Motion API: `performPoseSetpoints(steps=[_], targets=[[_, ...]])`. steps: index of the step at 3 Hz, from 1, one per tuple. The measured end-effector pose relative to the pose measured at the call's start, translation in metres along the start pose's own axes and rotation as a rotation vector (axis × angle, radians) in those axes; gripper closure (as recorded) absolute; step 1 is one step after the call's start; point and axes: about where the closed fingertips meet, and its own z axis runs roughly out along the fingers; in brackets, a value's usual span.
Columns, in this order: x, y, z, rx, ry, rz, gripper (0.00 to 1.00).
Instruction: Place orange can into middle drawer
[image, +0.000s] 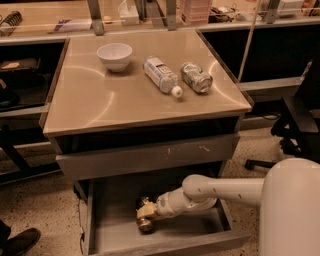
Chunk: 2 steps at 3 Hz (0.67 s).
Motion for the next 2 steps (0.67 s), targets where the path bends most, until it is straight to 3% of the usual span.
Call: performPoseSetpoints(steps=[1, 2], targets=[[0.0000, 0.0000, 0.0000, 0.000, 0.000, 0.000, 0.12], [0.0001, 0.0000, 0.0001, 0.000, 0.000, 0.000, 0.00]])
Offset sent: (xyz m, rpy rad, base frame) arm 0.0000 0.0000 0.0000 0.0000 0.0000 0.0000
